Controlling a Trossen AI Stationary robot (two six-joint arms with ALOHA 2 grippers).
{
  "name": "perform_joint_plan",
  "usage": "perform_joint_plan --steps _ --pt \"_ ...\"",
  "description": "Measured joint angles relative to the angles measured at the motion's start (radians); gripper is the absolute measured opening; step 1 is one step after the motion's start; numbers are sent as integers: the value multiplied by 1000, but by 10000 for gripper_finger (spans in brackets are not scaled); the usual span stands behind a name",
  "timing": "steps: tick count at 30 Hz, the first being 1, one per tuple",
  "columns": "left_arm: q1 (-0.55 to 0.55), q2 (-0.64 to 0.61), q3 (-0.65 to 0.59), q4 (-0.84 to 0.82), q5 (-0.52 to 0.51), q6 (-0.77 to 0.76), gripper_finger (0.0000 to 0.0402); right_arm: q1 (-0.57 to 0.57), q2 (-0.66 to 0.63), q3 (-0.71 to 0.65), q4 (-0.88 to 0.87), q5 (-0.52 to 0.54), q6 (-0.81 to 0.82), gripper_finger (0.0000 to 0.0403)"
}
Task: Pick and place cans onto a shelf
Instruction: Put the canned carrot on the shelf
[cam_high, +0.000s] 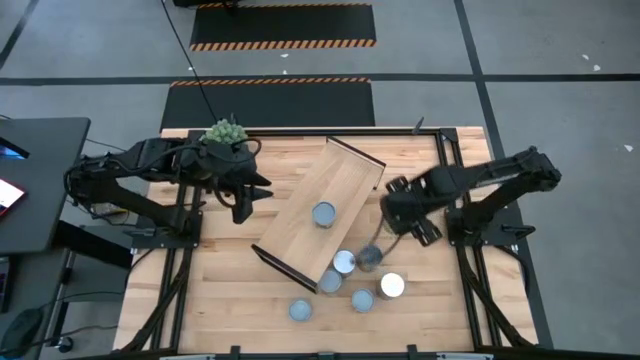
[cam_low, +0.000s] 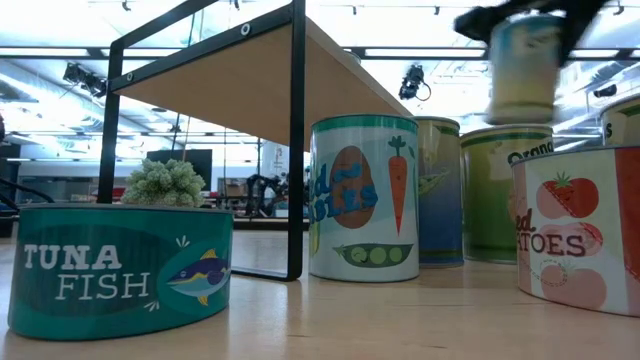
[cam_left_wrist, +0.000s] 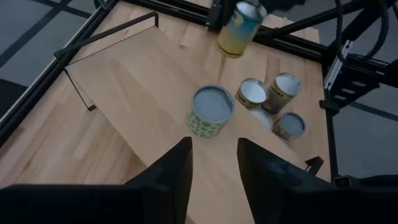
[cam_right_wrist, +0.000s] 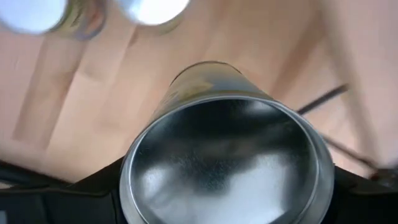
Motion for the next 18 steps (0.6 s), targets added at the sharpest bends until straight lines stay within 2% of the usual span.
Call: perform_joint_plan --steps 8,18 --pt "4 3 0 2 1 21 133 -179 105 259 -35 0 -207 298" --pt "4 3 0 1 1 20 133 -291 289 475 -40 -5 -314 298"
